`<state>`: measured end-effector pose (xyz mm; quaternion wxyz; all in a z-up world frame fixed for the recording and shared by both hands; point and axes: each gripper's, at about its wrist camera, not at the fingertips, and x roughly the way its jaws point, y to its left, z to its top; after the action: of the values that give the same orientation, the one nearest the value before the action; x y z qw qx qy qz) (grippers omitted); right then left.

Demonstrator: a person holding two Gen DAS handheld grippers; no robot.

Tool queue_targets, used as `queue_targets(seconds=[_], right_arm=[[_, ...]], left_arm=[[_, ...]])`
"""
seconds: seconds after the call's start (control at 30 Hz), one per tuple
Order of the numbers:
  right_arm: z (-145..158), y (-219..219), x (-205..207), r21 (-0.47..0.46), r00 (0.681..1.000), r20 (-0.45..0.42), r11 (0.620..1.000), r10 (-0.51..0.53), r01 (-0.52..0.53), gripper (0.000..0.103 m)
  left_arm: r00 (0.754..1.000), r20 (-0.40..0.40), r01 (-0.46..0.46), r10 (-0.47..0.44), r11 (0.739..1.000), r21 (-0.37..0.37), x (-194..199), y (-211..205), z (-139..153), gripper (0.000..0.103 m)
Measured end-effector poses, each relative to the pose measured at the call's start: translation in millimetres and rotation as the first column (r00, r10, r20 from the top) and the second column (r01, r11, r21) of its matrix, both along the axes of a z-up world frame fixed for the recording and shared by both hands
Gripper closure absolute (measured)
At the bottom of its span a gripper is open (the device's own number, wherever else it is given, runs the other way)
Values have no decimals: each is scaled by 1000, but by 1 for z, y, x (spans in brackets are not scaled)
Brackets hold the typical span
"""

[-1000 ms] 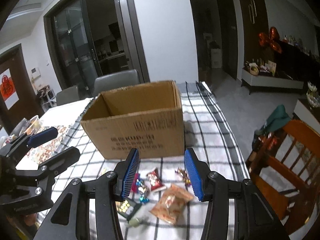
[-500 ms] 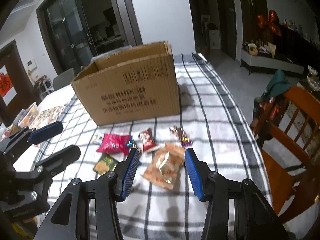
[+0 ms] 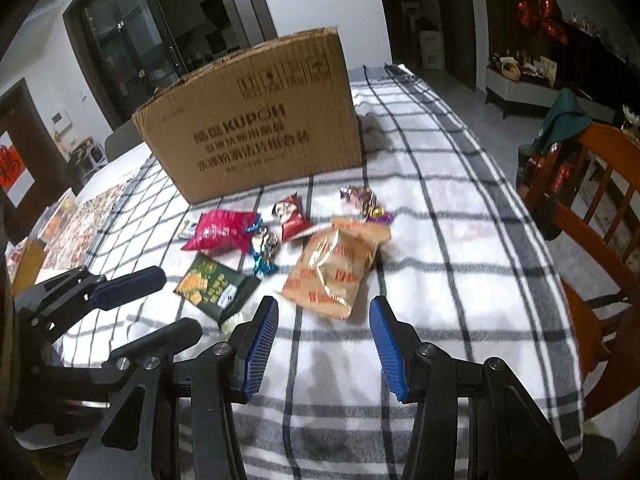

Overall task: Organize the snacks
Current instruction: 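Withdraw both open tools from the box back toward the snacks, then close the left tool on the small green wrapped item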

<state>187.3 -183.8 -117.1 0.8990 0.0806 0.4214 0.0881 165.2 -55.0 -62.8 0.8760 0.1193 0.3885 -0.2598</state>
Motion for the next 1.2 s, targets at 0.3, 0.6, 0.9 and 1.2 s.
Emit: queue_targets(seconds=[0.3, 0.6, 0.9, 1.2], right_arm=[[-15, 0, -1, 69, 1000, -19, 998, -1, 2, 54], [-23, -8, 4, 131, 999, -40, 991, -32, 37, 55], [-24, -8, 9, 139, 998, -39, 989, -39, 44, 55], [-24, -6, 26, 119, 998, -34, 992, -46, 50, 55]], left_arm=[[996, -75, 54, -54, 999, -6, 6, -6, -21, 70], [992, -104, 65, -66, 998, -15, 13, -15, -33, 74], [994, -100, 53, -54, 999, -7, 21, -19, -39, 76], [993, -102, 65, -63, 998, 17, 26, -25, -45, 76]])
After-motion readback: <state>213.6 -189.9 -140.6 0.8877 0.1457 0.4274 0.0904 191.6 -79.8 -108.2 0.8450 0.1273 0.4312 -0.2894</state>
